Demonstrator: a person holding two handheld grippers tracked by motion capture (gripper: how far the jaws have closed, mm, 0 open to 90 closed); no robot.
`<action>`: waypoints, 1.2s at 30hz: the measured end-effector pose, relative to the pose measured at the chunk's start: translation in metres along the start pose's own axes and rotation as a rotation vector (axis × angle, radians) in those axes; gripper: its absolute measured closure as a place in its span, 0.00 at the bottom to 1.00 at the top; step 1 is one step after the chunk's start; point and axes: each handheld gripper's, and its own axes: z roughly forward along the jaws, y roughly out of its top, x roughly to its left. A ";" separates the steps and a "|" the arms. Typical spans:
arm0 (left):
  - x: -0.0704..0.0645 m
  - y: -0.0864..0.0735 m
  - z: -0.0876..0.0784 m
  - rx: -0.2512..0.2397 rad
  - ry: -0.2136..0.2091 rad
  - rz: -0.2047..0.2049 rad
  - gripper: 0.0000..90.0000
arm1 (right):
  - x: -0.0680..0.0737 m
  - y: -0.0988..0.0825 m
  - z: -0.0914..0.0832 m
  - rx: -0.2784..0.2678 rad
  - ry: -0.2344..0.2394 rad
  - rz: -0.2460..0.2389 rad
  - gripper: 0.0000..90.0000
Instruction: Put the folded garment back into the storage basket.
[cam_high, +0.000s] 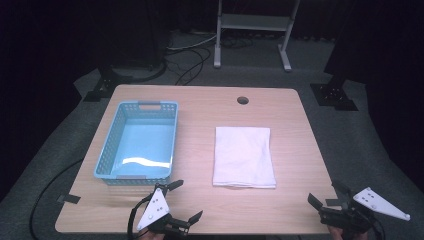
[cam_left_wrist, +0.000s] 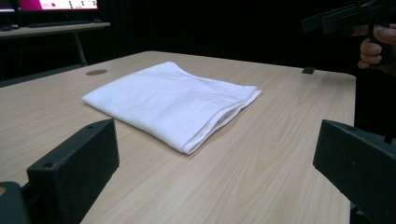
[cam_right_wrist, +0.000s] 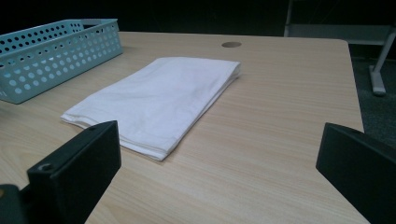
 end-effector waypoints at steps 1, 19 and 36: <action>0.000 0.000 0.000 -0.002 -0.001 -0.001 0.00 | -0.001 0.002 0.001 0.006 0.010 -0.001 0.00; -0.001 0.000 0.000 0.001 -0.006 0.020 0.00 | -0.003 0.036 0.021 0.078 0.100 -0.032 0.00; -0.002 0.000 0.000 -0.003 -0.018 0.028 0.00 | 0.004 0.040 0.030 0.099 0.104 -0.045 0.00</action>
